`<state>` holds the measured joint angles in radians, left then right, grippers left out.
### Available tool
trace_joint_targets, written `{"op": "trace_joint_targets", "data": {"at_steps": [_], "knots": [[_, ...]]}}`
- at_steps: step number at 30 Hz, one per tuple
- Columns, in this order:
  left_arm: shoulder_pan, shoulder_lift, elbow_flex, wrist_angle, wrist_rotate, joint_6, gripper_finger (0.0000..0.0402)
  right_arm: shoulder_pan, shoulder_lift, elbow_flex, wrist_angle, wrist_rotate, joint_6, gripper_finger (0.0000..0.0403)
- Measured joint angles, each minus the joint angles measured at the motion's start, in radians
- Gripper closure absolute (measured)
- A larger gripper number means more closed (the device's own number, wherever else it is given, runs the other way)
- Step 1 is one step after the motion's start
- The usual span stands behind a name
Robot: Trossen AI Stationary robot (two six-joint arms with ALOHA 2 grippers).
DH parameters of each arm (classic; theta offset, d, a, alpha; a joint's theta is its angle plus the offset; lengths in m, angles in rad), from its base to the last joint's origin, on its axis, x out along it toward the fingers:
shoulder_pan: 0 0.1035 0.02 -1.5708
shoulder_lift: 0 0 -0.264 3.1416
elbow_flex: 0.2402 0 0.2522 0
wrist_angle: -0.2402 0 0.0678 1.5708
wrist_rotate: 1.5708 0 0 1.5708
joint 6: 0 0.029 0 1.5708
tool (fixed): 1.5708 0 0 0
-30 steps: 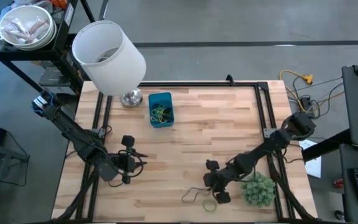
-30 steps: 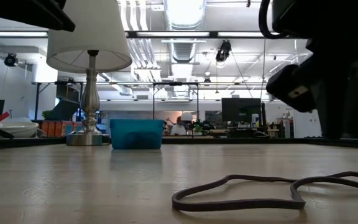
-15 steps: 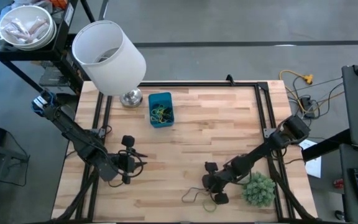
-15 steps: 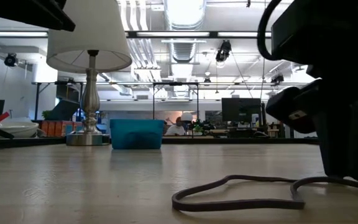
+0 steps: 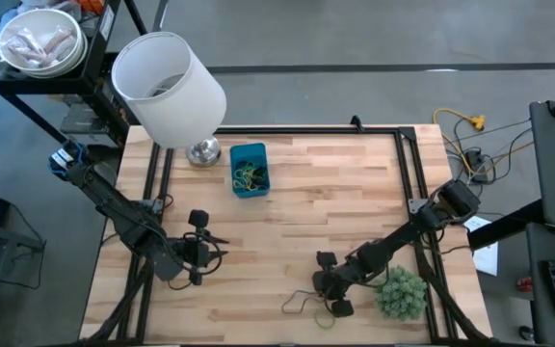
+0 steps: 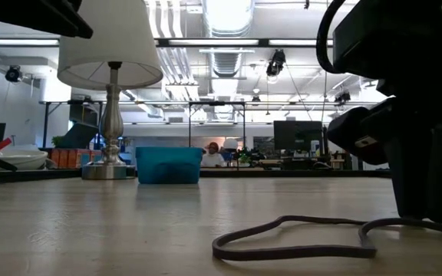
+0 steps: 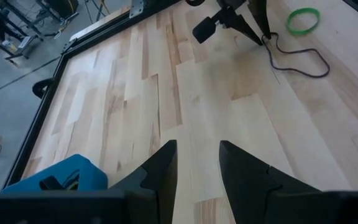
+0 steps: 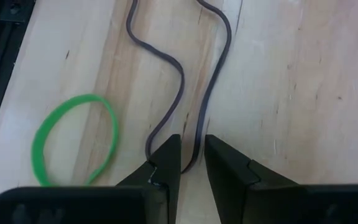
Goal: Pick and place rubber bands into bin
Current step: Put the purple rubber band into the blue bin
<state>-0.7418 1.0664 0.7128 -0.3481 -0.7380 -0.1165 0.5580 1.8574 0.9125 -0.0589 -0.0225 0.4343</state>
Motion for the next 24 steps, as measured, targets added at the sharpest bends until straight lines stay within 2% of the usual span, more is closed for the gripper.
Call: {"op": "trace_joint_targets", "data": {"at_steps": [7, 14, 19, 24], "knots": [[0.000, 0.000, 0.000, 0.000, 0.000, 0.000, 0.0297, 0.006, 0.006, 0.001, -0.022, 0.026, -0.023, 0.0338], [0.000, 0.000, 0.000, 0.000, 0.000, 0.000, 0.0297, 0.016, 0.003, 0.000, -0.033, 0.036, -0.095, 0.0389], [0.000, 0.000, 0.000, 0.000, 0.000, 0.000, 0.0297, 0.020, 0.001, 0.006, -0.040, 0.063, -0.121, 0.0394], [0.000, 0.000, 0.000, 0.000, 0.000, 0.000, 0.0297, 0.022, 0.003, 0.040, -0.070, 0.103, -0.213, 0.0394]]}}
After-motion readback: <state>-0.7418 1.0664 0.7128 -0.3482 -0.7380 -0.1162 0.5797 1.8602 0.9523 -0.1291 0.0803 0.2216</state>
